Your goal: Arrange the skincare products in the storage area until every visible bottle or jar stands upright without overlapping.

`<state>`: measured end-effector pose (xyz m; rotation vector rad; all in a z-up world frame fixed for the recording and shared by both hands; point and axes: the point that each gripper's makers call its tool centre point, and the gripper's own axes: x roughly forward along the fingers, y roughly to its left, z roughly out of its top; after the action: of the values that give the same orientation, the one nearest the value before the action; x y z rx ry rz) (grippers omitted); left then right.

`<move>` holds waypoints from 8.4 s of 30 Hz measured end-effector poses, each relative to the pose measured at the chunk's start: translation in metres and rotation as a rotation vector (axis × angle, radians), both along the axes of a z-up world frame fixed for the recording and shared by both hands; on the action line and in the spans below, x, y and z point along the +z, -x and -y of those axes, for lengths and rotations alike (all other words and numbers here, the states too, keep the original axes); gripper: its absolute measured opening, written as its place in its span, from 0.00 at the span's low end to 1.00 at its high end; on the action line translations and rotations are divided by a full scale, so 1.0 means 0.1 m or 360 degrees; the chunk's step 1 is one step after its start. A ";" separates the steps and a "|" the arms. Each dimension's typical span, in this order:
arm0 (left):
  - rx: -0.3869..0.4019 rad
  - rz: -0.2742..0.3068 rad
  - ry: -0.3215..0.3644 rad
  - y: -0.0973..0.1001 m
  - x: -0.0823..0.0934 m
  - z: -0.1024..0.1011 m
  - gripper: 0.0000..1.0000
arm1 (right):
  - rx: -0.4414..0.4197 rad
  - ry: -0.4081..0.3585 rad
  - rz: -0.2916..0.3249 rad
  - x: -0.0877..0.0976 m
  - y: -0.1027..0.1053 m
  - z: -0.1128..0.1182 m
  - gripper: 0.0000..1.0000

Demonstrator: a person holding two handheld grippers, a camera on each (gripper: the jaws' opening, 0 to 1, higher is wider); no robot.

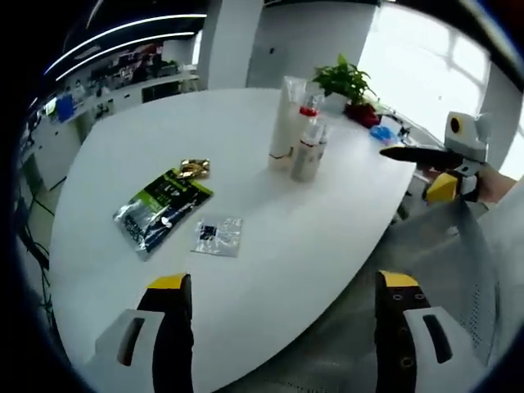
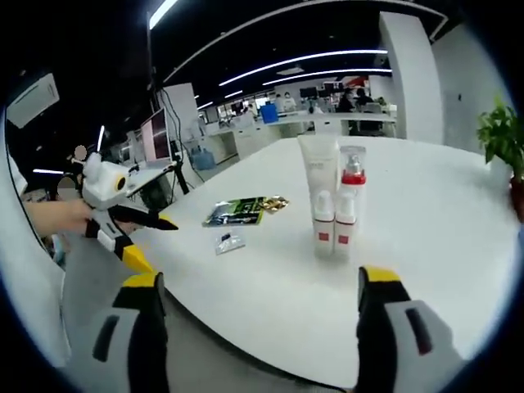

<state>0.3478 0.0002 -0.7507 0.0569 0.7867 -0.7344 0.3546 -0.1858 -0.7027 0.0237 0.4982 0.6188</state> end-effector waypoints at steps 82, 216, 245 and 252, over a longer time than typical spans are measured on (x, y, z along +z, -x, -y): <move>-0.0098 0.0062 -0.0301 -0.91 -0.17 -0.43 0.91 | 0.0001 0.0118 -0.0084 -0.16 0.01 0.05 1.00; -0.0615 0.0189 -0.0452 -1.49 0.00 -0.19 0.23 | -0.0018 0.0048 -0.0134 -0.14 -0.01 -0.01 0.95; -0.0873 0.0359 -0.0294 -0.66 0.51 0.48 0.22 | 0.0234 -0.0269 -0.0084 0.26 -0.14 -0.55 0.56; -0.0951 0.0403 -0.0238 -0.51 0.62 0.64 0.22 | 0.0269 -0.0385 -0.0080 0.38 -0.20 -0.64 0.45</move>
<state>0.3987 -0.0639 -0.6884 0.5281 0.5789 -1.2034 0.3748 -0.1220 -0.6648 0.2286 0.4743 0.8434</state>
